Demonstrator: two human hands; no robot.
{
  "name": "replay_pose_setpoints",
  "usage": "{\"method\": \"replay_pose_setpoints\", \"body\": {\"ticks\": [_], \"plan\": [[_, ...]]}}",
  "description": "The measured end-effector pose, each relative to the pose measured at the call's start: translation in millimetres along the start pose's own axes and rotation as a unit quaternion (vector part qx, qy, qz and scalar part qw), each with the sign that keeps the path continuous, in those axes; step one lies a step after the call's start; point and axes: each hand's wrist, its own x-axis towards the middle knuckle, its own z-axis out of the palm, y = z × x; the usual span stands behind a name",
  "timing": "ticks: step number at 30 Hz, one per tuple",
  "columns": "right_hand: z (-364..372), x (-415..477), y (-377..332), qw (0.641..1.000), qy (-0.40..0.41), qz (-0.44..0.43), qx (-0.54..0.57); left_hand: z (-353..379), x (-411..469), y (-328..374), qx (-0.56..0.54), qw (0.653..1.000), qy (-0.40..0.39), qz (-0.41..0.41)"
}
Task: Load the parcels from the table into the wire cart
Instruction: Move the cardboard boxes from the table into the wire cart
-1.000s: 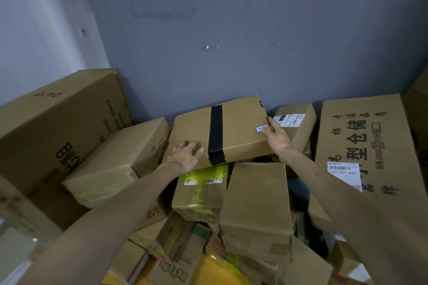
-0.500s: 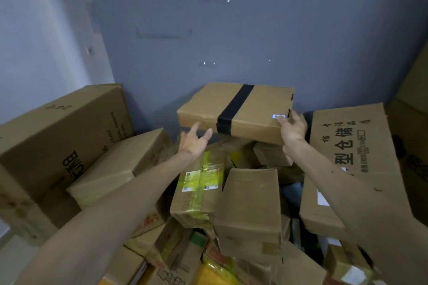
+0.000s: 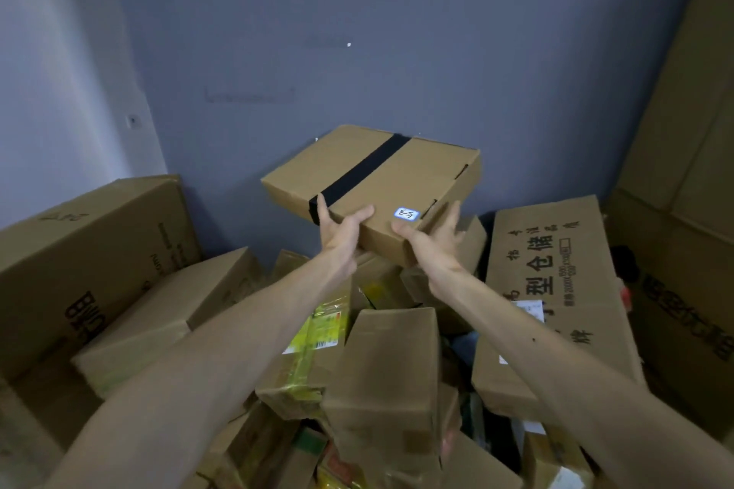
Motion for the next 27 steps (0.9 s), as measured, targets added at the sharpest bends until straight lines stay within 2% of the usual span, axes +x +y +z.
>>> {"method": "replay_pose_setpoints", "body": {"ticks": [4,8,10,13,15,17,21,24,27], "plan": [[-33.9,6.3,-12.3,0.996,0.007,-0.045,-0.081,-8.1,-0.2,17.5,0.024,0.999,-0.03,0.001],[-77.6,26.0,-22.1,0.981,0.044,-0.104,-0.156,-37.9,4.1,51.0,0.097,0.994,-0.052,0.011],[-93.3,34.5,-25.8,0.977,-0.012,-0.102,-0.186,-51.7,1.1,63.9,0.132,0.989,-0.067,0.014],[-98.5,29.3,-32.7,0.96,-0.177,-0.098,-0.193,-68.0,-5.2,75.4,0.17,0.981,-0.09,0.004],[-93.4,18.3,-35.4,0.94,-0.232,-0.094,-0.231,-76.5,-7.0,78.2,0.176,0.98,-0.088,0.01],[-86.5,5.1,-36.8,0.935,-0.259,-0.075,-0.23,-81.8,-10.4,79.4,0.169,0.983,-0.07,0.033],[-73.0,-21.3,-35.2,0.946,-0.249,-0.08,-0.192,-88.9,-29.4,78.9,0.253,0.96,-0.081,0.094],[-67.2,-41.9,-39.1,0.948,-0.232,-0.091,-0.197,-103.1,-46.1,82.2,0.344,0.924,-0.15,0.071],[-61.2,-68.4,-46.7,0.947,-0.226,-0.083,-0.213,-124.0,-60.9,91.5,0.37,0.907,-0.197,0.039]]}}
